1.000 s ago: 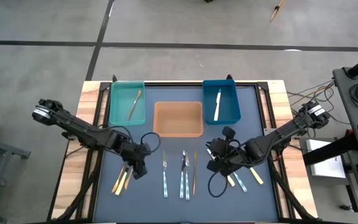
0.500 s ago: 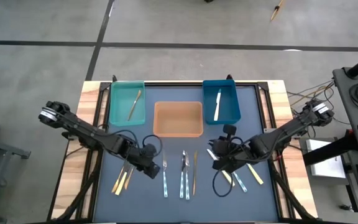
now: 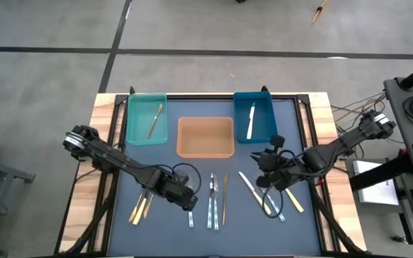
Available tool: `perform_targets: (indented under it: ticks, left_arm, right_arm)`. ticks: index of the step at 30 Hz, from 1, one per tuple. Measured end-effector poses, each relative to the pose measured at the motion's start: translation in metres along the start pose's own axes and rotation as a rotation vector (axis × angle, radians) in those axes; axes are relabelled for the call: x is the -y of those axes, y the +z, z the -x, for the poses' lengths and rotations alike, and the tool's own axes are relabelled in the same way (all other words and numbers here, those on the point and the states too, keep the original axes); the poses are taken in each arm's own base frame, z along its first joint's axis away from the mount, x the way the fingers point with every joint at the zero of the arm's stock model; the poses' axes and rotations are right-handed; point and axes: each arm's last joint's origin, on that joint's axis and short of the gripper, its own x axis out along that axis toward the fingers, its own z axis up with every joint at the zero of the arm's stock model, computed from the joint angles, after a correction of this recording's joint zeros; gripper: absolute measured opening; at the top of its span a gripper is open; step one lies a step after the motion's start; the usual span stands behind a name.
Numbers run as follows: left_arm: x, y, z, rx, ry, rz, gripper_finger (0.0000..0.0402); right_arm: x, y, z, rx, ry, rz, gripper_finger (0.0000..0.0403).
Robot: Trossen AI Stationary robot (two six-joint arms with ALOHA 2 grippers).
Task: Sort silverware by color (type)
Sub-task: Put the white knife in the orange bin
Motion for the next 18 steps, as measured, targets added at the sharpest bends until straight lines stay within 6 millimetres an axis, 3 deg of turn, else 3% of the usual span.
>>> perform_targets:
  ticks: [8, 18]
  left_arm:
    - [0.018, 0.001, -0.009, 0.04, 0.053, 0.032, 0.0045]
    - [0.02, 0.0, -0.015, 0.068, 0.127, 0.071, 0.0142]
  right_arm:
    - [0.022, -0.007, 0.017, 0.058, 0.018, -0.053, 0.0031]
    - [0.028, -0.013, 0.02, 0.074, -0.004, -0.038, 0.0031]
